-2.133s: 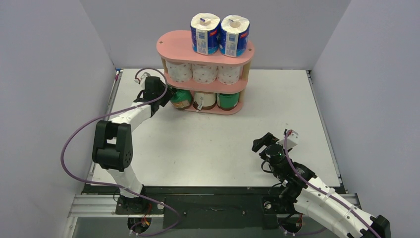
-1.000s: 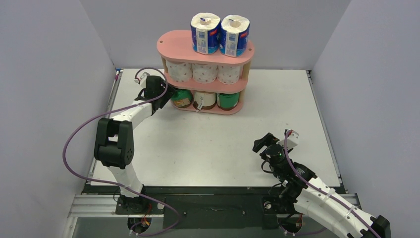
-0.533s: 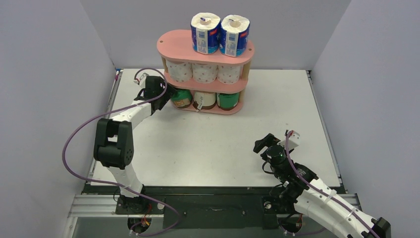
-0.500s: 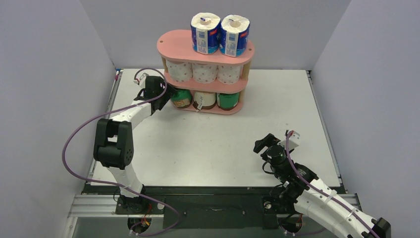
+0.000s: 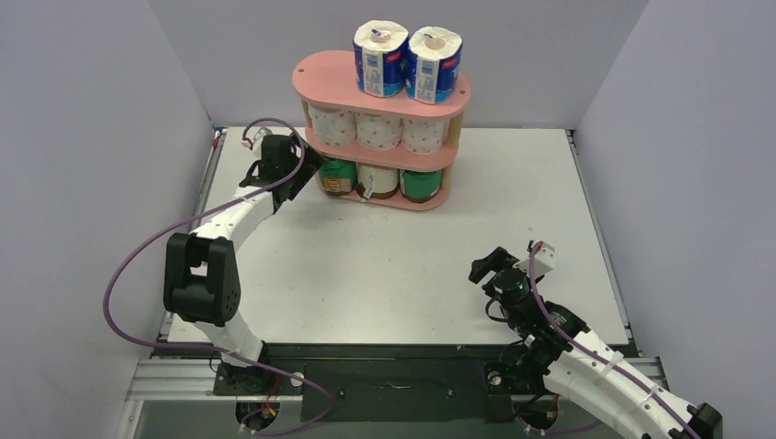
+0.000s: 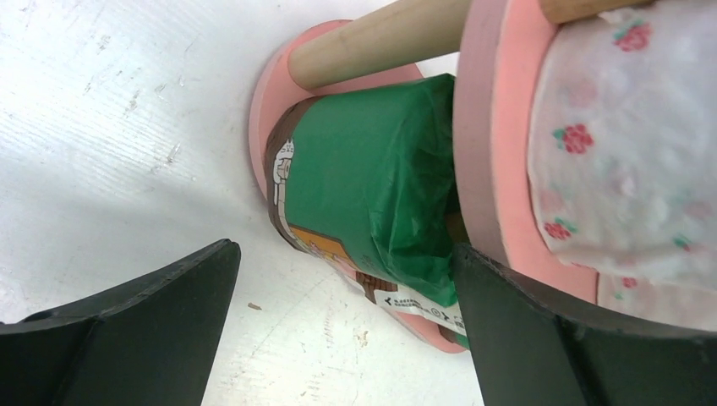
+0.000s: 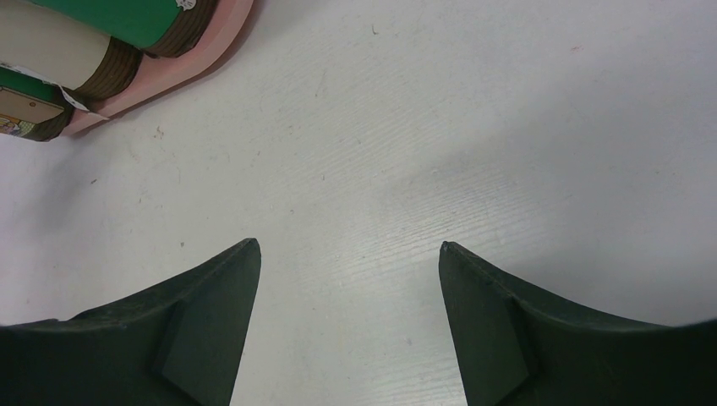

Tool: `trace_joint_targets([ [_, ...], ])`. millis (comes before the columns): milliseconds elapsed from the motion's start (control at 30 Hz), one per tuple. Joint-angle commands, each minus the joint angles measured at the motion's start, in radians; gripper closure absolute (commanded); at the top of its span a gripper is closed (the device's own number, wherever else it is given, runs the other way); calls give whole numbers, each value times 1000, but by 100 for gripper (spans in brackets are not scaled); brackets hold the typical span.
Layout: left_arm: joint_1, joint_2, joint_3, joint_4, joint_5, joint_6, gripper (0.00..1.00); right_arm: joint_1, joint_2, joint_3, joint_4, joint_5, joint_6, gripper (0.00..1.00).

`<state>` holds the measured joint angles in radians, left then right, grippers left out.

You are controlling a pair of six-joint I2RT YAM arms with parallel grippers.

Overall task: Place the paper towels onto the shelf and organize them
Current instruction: Place the paper towel on the shelf.

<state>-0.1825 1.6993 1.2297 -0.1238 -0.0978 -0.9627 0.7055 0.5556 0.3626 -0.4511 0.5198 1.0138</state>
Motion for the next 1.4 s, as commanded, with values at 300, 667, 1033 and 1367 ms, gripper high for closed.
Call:
trace_joint_targets([
  [300, -12, -226, -77, 126, 53, -17, 4, -7, -41, 49, -24, 20, 2, 28],
  [667, 44, -522, -475, 302, 7, -8, 3, -6, -100, 42, -85, 13, -1, 28],
  [1033, 77, -476, -564, 445, 113, 171, 4, -6, -151, -18, 94, -52, -113, 28],
  [1367, 78, -188, -474, 620, 224, 148, 60, -7, -29, -16, 222, 1, -151, 30],
])
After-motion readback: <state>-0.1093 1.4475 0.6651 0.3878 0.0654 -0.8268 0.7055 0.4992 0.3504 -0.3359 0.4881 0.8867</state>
